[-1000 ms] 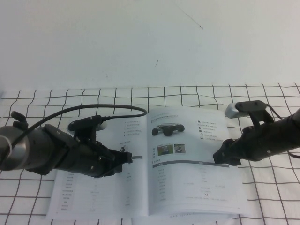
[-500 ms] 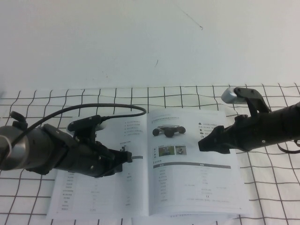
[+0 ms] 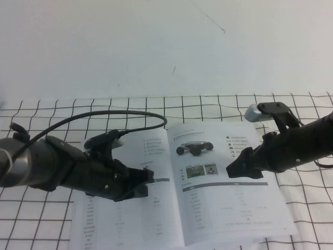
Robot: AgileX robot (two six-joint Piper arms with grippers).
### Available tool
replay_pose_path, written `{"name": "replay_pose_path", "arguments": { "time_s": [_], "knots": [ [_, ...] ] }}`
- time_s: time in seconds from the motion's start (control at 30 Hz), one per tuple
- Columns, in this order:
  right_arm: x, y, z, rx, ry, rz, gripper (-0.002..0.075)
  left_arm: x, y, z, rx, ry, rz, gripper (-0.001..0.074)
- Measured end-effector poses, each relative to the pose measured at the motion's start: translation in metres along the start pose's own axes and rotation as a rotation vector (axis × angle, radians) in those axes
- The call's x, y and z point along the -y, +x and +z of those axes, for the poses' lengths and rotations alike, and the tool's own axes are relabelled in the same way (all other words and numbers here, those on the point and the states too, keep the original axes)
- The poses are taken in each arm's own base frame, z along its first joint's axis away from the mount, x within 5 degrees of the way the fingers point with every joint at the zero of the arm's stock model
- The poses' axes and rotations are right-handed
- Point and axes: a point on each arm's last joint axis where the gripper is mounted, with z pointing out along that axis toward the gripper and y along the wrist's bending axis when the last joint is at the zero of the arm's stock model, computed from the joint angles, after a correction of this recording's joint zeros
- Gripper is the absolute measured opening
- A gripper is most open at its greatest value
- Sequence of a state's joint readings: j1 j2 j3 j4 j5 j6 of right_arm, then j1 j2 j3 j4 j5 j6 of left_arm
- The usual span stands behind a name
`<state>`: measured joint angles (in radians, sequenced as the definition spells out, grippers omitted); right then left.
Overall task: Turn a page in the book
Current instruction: Open the closed book
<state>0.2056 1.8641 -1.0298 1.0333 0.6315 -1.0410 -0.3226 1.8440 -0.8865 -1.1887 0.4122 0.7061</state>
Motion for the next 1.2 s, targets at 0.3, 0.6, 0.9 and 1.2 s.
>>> {"name": "replay_pose_path", "arguments": {
  "time_s": [0.3,0.6,0.9,1.2],
  "knots": [
    [0.000,-0.009,-0.004,0.008,0.009,-0.044,0.0437,0.034,-0.017,-0.035,0.074,0.113,0.088,-0.0002],
    [0.025,-0.001,-0.017,-0.053,0.093,0.021,0.0434,0.039,-0.010,-0.015,0.024,0.103,0.114,-0.0002],
    [0.031,0.006,-0.018,-0.114,0.092,0.054,0.0433,0.036,0.001,0.009,-0.033,0.065,0.127,-0.0002],
    [0.041,0.018,0.002,-0.191,0.057,0.119,0.0433,0.031,0.003,0.009,-0.064,0.004,0.154,-0.0002]
  ]
}}
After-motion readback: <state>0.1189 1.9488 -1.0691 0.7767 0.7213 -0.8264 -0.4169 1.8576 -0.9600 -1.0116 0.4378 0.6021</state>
